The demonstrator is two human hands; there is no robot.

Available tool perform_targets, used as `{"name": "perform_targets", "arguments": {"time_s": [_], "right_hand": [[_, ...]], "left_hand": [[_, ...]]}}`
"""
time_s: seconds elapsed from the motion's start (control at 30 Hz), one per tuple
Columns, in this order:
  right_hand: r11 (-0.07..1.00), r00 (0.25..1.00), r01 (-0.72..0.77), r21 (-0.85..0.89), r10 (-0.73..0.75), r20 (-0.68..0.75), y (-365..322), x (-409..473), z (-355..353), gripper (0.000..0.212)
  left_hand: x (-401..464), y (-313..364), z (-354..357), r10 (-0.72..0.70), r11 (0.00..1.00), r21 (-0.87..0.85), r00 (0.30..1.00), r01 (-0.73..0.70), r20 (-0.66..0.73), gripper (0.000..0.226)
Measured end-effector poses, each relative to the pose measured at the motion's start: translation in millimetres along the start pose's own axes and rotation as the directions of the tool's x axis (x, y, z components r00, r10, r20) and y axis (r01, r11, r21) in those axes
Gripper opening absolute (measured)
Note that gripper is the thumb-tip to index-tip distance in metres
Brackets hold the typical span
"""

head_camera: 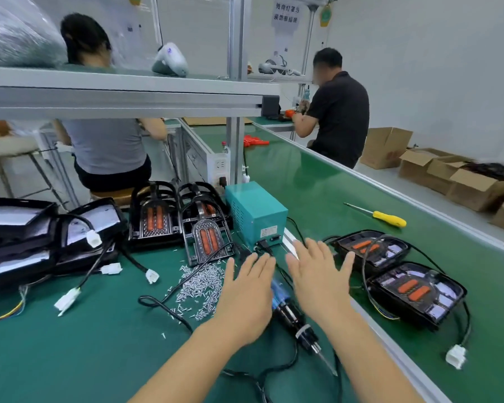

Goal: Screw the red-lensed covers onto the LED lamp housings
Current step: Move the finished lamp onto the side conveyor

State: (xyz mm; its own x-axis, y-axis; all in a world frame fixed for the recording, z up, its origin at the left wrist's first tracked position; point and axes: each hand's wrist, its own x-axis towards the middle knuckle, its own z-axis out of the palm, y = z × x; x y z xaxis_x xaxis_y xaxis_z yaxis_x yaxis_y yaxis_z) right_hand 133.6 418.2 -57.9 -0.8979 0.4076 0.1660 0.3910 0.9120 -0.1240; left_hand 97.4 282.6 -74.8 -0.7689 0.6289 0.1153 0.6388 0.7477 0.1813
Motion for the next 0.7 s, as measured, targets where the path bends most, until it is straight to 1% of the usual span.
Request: {"name": "perform_targets", "arguments": {"time_s": [0.1, 0.2, 0.37, 0.47, 0.57, 0.63, 0.7], "right_hand": [[0.985, 0.985, 0.17, 0.043, -0.171, 0.033, -48.1, -0.7, 1.8, 0.049], [0.957, 0.959, 0.266, 0.12, -0.275, 0.065, -88.3, -2.7, 5.5, 0.055], [0.892, 0.897, 0.423, 0.158, -0.437, 0.068, -146.1, -2.5, 10.3, 0.056], [0.85, 0.854, 0.495, 0.181, -0.514, 0.076, -179.7, -4.9, 16.3, 0.057], [0.816, 0.818, 0.546, 0.19, -0.568, 0.092, -206.4, -6.0, 23.6, 0.059], [0.799, 0.793, 0.578, 0.165, -0.598, 0.117, -222.2, -4.3, 27.2, 0.057], [0.779, 0.77, 0.609, 0.152, -0.626, 0.124, -238.7, -2.2, 28.0, 0.055]], "left_hand": [[-22.2, -33.6, -7.6, -0.147, 0.989, 0.003, 0.989, 0.148, -0.032, 0.059], [-48.1, -65.2, -16.7, -0.256, 0.966, -0.005, 0.964, 0.257, -0.064, 0.06], [-88.6, -117.9, -33.3, -0.399, 0.916, -0.025, 0.902, 0.401, -0.164, 0.056], [-105.1, -140.6, -39.9, -0.451, 0.892, -0.057, 0.87, 0.449, -0.201, 0.055], [-118.0, -156.9, -44.0, -0.476, 0.876, -0.051, 0.845, 0.479, -0.244, 0.057], [-123.9, -171.6, -51.0, -0.486, 0.864, -0.03, 0.818, 0.502, -0.309, 0.055], [-126.5, -193.7, -63.3, -0.505, 0.841, -0.015, 0.776, 0.54, -0.379, 0.053]]}}
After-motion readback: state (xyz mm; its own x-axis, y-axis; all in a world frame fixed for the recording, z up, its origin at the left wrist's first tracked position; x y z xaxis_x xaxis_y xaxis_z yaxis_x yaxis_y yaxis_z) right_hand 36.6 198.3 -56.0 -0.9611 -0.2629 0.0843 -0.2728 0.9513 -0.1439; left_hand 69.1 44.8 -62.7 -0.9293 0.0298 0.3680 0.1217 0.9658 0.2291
